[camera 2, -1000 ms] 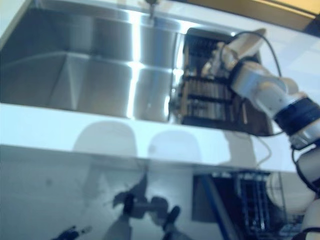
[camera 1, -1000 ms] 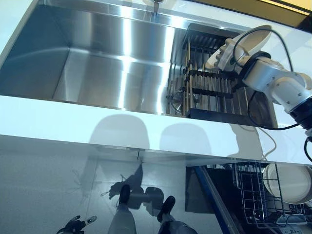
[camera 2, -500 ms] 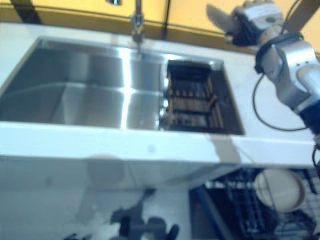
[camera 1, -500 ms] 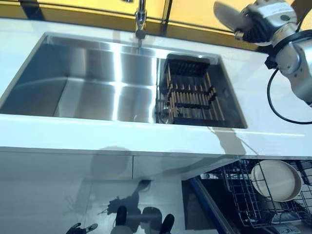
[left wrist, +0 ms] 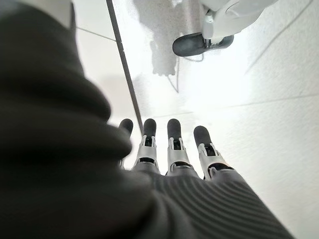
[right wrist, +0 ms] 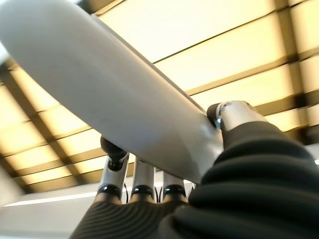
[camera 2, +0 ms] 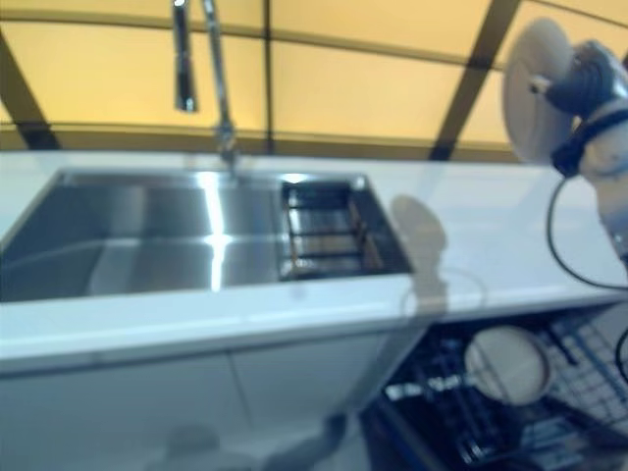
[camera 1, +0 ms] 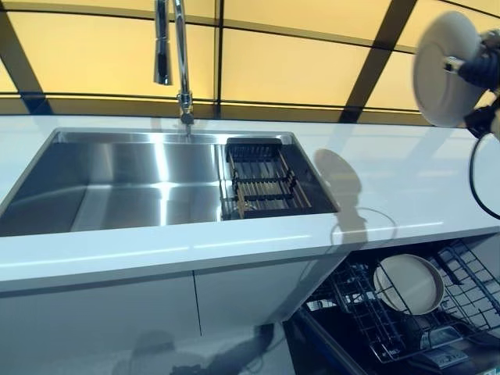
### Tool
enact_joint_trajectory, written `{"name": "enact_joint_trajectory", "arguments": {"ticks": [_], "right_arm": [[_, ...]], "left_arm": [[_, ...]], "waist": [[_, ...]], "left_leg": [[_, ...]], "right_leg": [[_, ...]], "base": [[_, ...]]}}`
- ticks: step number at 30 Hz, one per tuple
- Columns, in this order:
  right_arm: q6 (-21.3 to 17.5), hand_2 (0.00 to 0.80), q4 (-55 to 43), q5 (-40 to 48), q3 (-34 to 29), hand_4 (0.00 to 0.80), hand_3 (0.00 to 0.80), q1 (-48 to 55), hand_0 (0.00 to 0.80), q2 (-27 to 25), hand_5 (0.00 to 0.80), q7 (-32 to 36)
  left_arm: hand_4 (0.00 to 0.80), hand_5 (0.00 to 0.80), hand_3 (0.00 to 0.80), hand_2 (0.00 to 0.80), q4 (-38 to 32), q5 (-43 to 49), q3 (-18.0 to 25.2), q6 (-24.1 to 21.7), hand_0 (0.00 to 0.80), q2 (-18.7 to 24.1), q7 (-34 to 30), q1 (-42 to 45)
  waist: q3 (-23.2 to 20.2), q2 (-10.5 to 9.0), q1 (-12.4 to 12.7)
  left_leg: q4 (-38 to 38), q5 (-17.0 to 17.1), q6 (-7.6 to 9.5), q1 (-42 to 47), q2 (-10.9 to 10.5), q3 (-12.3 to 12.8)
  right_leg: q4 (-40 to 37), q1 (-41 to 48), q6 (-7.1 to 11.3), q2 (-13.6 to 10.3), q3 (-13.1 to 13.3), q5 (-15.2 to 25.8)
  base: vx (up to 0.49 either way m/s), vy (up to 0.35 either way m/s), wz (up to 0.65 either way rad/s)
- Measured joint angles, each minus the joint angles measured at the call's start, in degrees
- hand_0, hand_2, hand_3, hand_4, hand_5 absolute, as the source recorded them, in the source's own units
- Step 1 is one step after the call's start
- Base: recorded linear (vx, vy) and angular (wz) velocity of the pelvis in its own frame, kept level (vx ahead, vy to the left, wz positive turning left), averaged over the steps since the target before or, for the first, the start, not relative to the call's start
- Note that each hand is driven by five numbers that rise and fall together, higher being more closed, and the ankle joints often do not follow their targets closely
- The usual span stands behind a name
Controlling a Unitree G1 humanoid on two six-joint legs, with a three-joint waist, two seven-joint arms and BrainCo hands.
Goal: Take plates into dishwasher
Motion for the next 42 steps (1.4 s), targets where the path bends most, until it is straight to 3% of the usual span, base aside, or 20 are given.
{"name": "enact_joint_trajectory", "arguments": {"ticks": [8, 11, 17, 22, 31, 42], "right_arm": [[-0.3, 0.800, 3.8, 3.2, -10.9, 0.800, 0.800, 12.6, 0.800, -4.3, 0.800, 3.5], [-1.1, 0.800, 4.4, 3.2, -14.7, 0.800, 0.800, 17.9, 0.800, -5.4, 0.800, 5.0], [-1.4, 0.800, 4.7, 3.8, -21.4, 0.800, 0.800, 25.3, 0.800, -5.7, 0.800, 7.8], [-2.5, 0.800, 4.4, 3.9, -26.4, 0.800, 0.800, 33.1, 0.800, -5.7, 0.800, 9.6], [-3.8, 0.800, 4.0, 2.8, -28.3, 0.800, 0.800, 41.0, 0.800, -3.7, 0.800, 14.4], [-6.4, 0.800, 3.9, -0.8, -27.8, 0.800, 0.800, 42.4, 0.800, 2.3, 0.800, 18.5]], "left_arm": [[0.000, 0.000, 0.000, 0.000, 0.0, 0.3, 0.0, 0.1, 0.000, -0.3, -1.1, -0.4], [0.000, 0.000, 0.000, 0.000, 0.1, 1.3, 0.0, 0.0, 0.000, -0.7, -1.6, -0.4], [0.000, 0.000, 0.000, 0.000, 0.4, 2.4, -0.6, 0.0, 0.000, -0.8, -2.3, -0.8], [0.000, 0.000, 0.000, 0.000, 0.3, 2.4, -0.6, -0.1, 0.000, -0.8, -2.4, -1.4], [0.000, 0.000, 0.000, 0.000, 0.3, 2.4, -0.5, -0.1, 0.000, -0.8, -2.7, -2.4], [0.000, 0.000, 0.000, 0.000, 0.3, 2.4, -0.5, 0.0, 0.000, -0.8, -2.7, -2.5]], "waist": [[-0.9, 2.35, -3.6], [-0.9, 3.21, -3.7], [-0.5, 4.25, -6.5], [0.0, 5.10, -6.7], [1.4, 6.21, -7.7], [3.4, 7.49, -8.1]], "left_leg": [[0.0, -0.5, -0.47, 1.3, 0.6, 2.3], [-0.1, -1.0, -0.41, 2.1, 0.8, 3.8], [-0.2, -1.3, -0.68, 2.5, 1.2, 5.1], [0.0, -1.8, -0.76, 3.0, 1.4, 6.3], [0.0, -2.0, -0.68, 3.0, 1.2, 6.6], [0.0, -2.1, -0.66, 2.4, 1.2, 6.6]], "right_leg": [[0.0, 0.0, -0.08, 0.8, 2.5, 0.1], [0.0, 0.0, -0.27, 1.2, 3.8, 0.2], [0.0, -0.2, -0.29, 1.6, 4.9, 0.2], [0.0, -0.4, -0.32, 2.0, 6.0, 0.2], [0.0, -0.7, -0.32, 2.0, 6.9, 0.2], [0.0, -1.4, -0.33, 2.0, 7.1, 0.2]], "base": [[0.019, -0.027, -0.16], [0.018, -0.058, -0.25], [0.007, -0.038, -0.11], [-0.004, -0.028, -0.13], [-0.005, -0.016, -0.03], [-0.002, -0.006, 0.00]]}}
